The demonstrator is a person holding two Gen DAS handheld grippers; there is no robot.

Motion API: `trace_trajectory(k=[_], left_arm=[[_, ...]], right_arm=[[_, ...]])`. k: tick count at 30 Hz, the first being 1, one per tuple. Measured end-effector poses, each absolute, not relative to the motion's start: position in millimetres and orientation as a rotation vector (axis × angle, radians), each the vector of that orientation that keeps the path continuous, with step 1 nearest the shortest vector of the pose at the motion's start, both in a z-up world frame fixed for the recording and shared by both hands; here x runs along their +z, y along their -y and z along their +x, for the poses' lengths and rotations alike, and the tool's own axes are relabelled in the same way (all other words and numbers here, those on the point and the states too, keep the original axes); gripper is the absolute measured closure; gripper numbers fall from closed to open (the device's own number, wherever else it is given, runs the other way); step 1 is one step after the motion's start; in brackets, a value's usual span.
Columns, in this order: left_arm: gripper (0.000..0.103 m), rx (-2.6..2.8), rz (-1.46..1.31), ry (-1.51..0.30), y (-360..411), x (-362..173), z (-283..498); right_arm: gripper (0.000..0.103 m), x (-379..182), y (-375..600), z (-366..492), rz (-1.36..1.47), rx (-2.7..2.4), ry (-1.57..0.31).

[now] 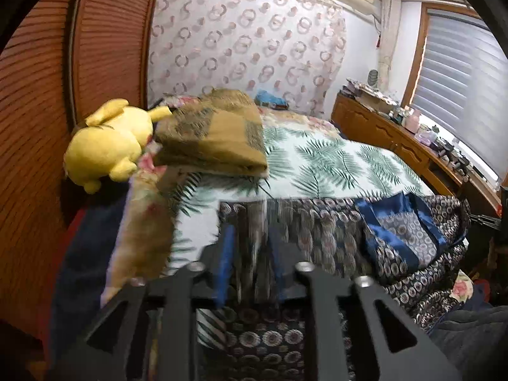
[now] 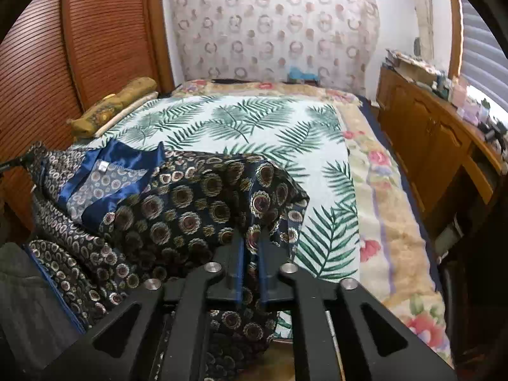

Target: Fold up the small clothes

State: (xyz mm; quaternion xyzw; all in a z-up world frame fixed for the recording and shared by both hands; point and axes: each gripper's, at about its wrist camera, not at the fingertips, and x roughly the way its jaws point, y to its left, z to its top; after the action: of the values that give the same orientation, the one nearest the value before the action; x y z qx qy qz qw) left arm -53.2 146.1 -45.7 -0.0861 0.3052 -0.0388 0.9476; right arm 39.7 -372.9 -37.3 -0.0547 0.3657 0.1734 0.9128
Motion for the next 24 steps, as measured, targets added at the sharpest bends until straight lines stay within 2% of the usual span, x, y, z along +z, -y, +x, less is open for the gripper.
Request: trace_trajectory(k=[2,4,5,6,15,24], left_arm=[[0.067,-0.077,-0.177,-0.606,-151,-39,-51],[0.057,-0.082,-0.170,-0.599,-156,-32,-44],[0.055,-0.081,-0.161,-0.599,-157,-31,-39],[0.052,-0.080,-0.144,-0.605,-157,-29,-31],[0.052,-0.104,-0.064,-0.719,-150,-52,39],[0.052,-0.124,-0.040,-0.865,-144,-92,73]], right_arm=[[0.087,-31,375,42,-0.119,0.340,-0.737],[0.076,-22,377,43,-0.117,0.335,-0.708],[0.067,-16,378,46,-0.120,0.327,-0.693],[0.062,-12,379,49,-0.125,0.316,-0.679],[0.047,-16,375,107,-0.105,0.305,-0.672],[0.047,-55,363,145,-0.093,0.351,-0.792]])
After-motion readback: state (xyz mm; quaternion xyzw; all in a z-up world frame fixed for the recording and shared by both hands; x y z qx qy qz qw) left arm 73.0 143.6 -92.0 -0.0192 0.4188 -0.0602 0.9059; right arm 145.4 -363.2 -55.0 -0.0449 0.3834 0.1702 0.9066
